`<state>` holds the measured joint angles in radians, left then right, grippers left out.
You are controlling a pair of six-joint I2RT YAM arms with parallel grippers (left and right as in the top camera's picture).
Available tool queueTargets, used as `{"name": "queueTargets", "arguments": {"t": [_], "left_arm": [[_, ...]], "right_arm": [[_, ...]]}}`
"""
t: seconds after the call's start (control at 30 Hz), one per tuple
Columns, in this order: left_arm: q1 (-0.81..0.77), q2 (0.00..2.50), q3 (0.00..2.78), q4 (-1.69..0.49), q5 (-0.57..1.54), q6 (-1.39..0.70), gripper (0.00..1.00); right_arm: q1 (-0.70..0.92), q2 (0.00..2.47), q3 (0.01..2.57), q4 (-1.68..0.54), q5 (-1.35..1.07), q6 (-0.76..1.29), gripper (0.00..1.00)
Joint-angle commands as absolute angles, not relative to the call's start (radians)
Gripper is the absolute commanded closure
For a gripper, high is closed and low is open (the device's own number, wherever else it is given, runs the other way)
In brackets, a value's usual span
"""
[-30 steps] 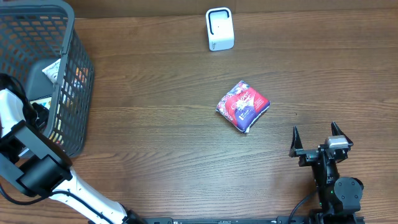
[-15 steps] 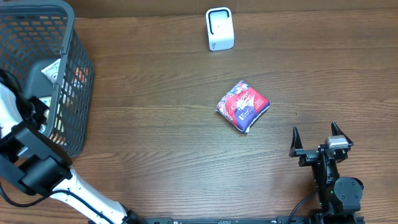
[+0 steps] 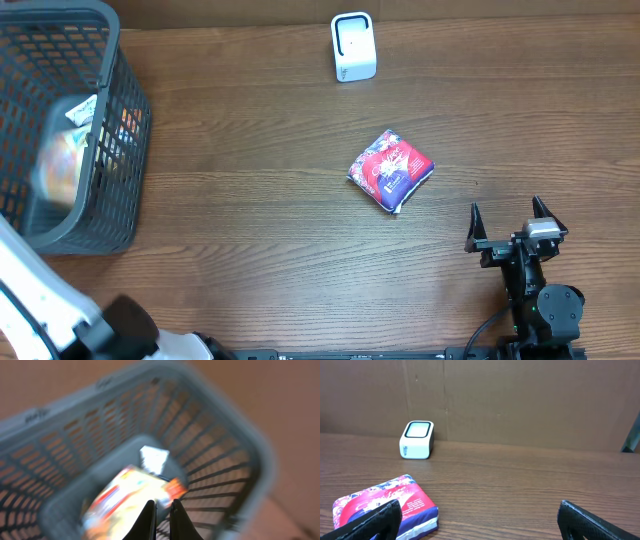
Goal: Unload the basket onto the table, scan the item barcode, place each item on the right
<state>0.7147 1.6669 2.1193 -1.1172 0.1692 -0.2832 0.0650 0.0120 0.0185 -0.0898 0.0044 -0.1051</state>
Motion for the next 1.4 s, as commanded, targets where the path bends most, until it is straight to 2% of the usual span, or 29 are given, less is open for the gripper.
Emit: {"name": "queueTargets", "arguments": {"t": [0.0, 0.1, 0.13, 0.17, 0.2, 0.23, 0.27, 0.3, 0.37, 0.47, 0.73, 0.9, 1.37], "left_arm": [[0.695, 1.642, 2.116, -1.094, 0.289, -0.310, 0.96], [0.672, 1.621, 2.116, -1.089, 0.191, -0.311, 0.96], [0.669, 1.621, 2.116, -1.099, 0.130, -0.311, 0.87], [0.667, 1.626, 2.115, -1.114, 0.073, -0.312, 0.73], [0.667, 1.642, 2.114, -1.140, 0.011, -0.315, 0.50], [0.667, 1.659, 2.112, -1.155, -0.014, -0.315, 0.34], [0.667, 1.676, 2.108, -1.164, -0.027, -0.315, 0.24], [0.667, 1.694, 2.104, -1.172, -0.033, -0.314, 0.21], [0.667, 1.746, 2.098, -1.205, -0.036, -0.301, 0.20], [0.667, 1.836, 2.097, -1.266, -0.054, -0.282, 0.12], [0.667, 2.078, 2.097, -1.377, -0.097, -0.286, 0.08], [0.669, 2.168, 2.097, -1.414, -0.196, -0.339, 0.07], [0.707, 2.162, 2.097, -1.414, -0.142, -0.386, 0.07]], "right_arm": [[0.060, 0.003, 0.008, -0.084, 0.006, -0.109, 0.00], [0.060, 0.003, 0.008, -0.084, 0.006, -0.109, 0.00], [0.060, 0.003, 0.008, -0.084, 0.006, -0.109, 0.00], [0.060, 0.003, 0.008, -0.084, 0.006, -0.109, 0.00], [0.060, 0.003, 0.008, -0.084, 0.006, -0.109, 0.00], [0.060, 0.003, 0.008, -0.084, 0.006, -0.109, 0.00], [0.060, 0.003, 0.008, -0.084, 0.006, -0.109, 0.00], [0.060, 0.003, 0.008, -0.084, 0.006, -0.109, 0.00], [0.060, 0.003, 0.008, -0.084, 0.006, -0.109, 0.00], [0.060, 0.003, 0.008, -0.084, 0.006, -0.109, 0.00], [0.060, 0.003, 0.008, -0.084, 0.006, -0.109, 0.00], [0.060, 0.003, 0.008, -0.084, 0.006, -0.109, 0.00], [0.060, 0.003, 0.008, -0.084, 0.006, -0.109, 0.00]]}}
